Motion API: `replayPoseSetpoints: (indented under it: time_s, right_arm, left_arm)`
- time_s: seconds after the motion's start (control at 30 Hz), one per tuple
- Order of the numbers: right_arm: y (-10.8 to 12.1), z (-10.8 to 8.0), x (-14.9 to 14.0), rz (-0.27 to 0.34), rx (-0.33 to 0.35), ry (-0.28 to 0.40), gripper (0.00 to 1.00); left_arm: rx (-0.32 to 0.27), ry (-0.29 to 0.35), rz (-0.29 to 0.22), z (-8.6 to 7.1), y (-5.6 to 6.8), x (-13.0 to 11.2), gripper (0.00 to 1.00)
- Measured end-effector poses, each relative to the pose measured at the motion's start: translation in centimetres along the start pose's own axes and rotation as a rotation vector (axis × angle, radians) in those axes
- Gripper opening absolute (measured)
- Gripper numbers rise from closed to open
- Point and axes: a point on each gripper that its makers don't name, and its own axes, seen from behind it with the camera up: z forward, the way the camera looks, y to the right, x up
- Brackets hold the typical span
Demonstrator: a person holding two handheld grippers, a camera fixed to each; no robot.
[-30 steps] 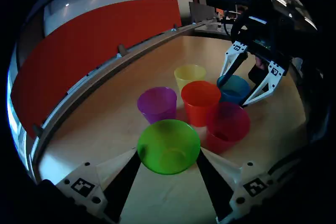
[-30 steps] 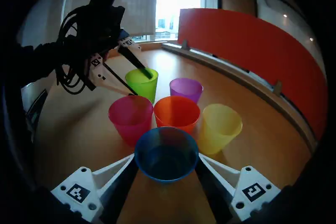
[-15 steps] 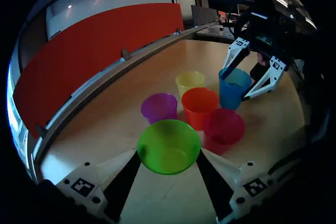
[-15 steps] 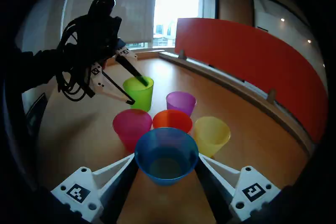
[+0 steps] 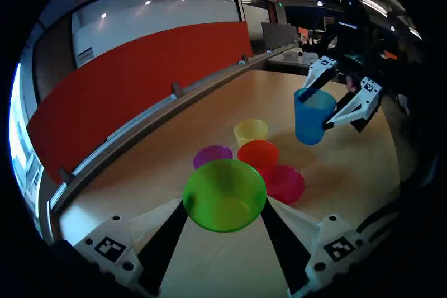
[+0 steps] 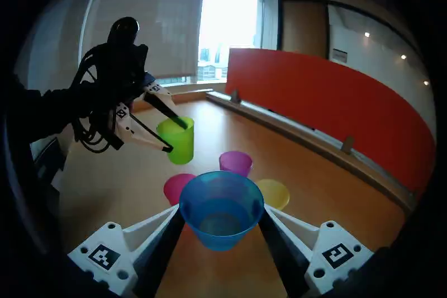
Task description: Pour water
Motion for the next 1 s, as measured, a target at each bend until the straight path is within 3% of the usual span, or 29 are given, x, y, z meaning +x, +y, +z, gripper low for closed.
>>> replayPoseSetpoints:
  time_s: [0.5, 1.0]
  right_arm:
    - [-1.0, -3.3, 5.3, -0.004, -0.031, 0.118, 0.9]
    - [-1.5, -5.5, 8.6, -0.006, -0.051, 0.202, 0.9]
  left_arm:
    - [0.052, 0.091, -0.02, -3.5, 0.5, 3.5, 0.87]
    - [0.093, 0.201, -0.038, -6.3, 0.5, 7.3, 0.87]
